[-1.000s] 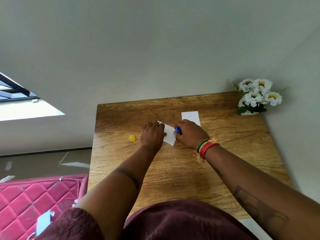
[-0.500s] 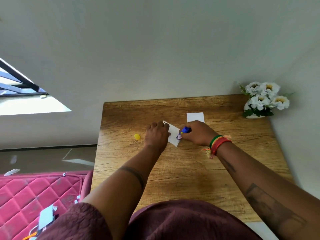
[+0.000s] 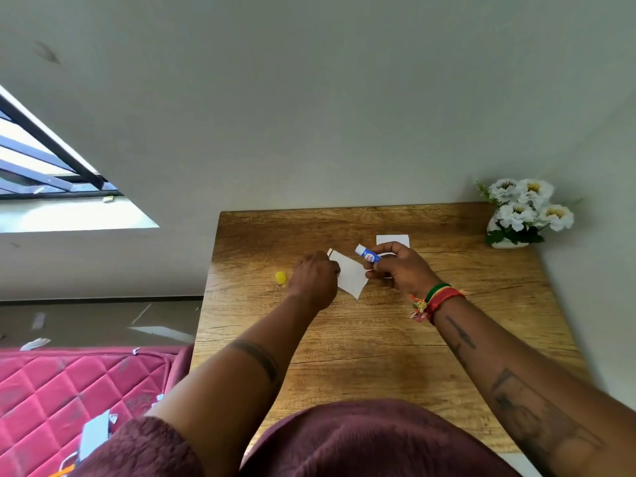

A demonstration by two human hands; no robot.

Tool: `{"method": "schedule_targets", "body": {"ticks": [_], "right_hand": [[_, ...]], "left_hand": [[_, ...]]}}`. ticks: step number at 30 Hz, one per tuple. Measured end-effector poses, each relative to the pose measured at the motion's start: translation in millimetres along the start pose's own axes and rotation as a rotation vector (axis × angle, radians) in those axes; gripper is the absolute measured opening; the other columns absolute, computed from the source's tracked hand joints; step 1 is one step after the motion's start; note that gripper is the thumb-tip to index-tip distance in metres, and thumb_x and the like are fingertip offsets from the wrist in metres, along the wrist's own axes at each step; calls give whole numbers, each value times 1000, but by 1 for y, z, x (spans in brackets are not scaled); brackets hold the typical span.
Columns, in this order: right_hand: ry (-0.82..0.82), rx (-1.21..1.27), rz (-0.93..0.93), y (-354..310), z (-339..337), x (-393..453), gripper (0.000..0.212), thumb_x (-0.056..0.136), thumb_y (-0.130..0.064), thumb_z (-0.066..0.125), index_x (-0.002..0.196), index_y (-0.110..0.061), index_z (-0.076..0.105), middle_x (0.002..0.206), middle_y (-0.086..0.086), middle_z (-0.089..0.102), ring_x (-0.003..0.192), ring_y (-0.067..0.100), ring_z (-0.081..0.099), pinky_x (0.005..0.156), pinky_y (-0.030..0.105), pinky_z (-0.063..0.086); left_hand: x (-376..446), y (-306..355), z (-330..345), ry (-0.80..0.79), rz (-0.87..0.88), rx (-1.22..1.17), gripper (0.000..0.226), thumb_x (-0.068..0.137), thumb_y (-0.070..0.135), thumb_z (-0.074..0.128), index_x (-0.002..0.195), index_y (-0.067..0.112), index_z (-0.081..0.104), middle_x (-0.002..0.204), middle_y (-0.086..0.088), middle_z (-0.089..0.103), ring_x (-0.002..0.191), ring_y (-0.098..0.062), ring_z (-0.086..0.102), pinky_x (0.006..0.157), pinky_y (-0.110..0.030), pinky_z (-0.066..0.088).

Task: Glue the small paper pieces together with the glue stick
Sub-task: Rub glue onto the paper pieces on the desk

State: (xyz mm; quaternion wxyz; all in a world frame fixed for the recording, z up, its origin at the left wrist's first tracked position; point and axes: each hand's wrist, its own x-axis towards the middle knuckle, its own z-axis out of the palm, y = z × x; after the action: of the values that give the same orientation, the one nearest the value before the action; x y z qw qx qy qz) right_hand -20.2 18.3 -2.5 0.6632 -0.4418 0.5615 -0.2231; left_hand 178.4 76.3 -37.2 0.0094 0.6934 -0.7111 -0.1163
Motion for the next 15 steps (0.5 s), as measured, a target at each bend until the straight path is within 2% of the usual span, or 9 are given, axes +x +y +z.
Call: {"method": "schedule_targets", "body": {"ticks": [2,4,7,11,15], "right_hand": [[3,81,9,0,1,-3,26,92,4,60,110,-14,65,99,15,78,77,22,76,64,32,61],[2,120,7,-1,0,-5,26,92,5,60,111,-13,65,96,15,79,73,21,76,59,29,61],[-4,146,1,-1,-1,-8,27,92,5,60,111,-12,65,93,13,79,75,22,76,61,30,62],[-15,155,0,5,1,-11,28,92,4,61,112,-14,67,98,14,79,84,27,77,77,38,62],[-30,129,1,11,11,-13,28,90,3,60,110,-14,67,99,10,79,90,25,77,79,36,60]], "left_hand": [[-3,-2,0,-7,2,-30,27,100,23,56,121,22,74,120,-11,58,110,-31,58,94,-43,50],[-6,-4,-1,-9,-15,-58,28,101,25,57,123,24,73,120,-11,56,109,-30,57,91,-43,52],[-11,-4,-3,-6,-21,-85,29,101,26,58,128,26,70,119,-9,55,107,-28,58,89,-43,53],[-16,-2,-9,79,-63,-228,26,101,24,56,123,22,70,118,-7,61,105,-27,62,80,-44,57],[-23,-3,-14,168,-101,-290,23,101,23,53,117,18,70,114,-5,66,99,-25,63,75,-40,56]]}}
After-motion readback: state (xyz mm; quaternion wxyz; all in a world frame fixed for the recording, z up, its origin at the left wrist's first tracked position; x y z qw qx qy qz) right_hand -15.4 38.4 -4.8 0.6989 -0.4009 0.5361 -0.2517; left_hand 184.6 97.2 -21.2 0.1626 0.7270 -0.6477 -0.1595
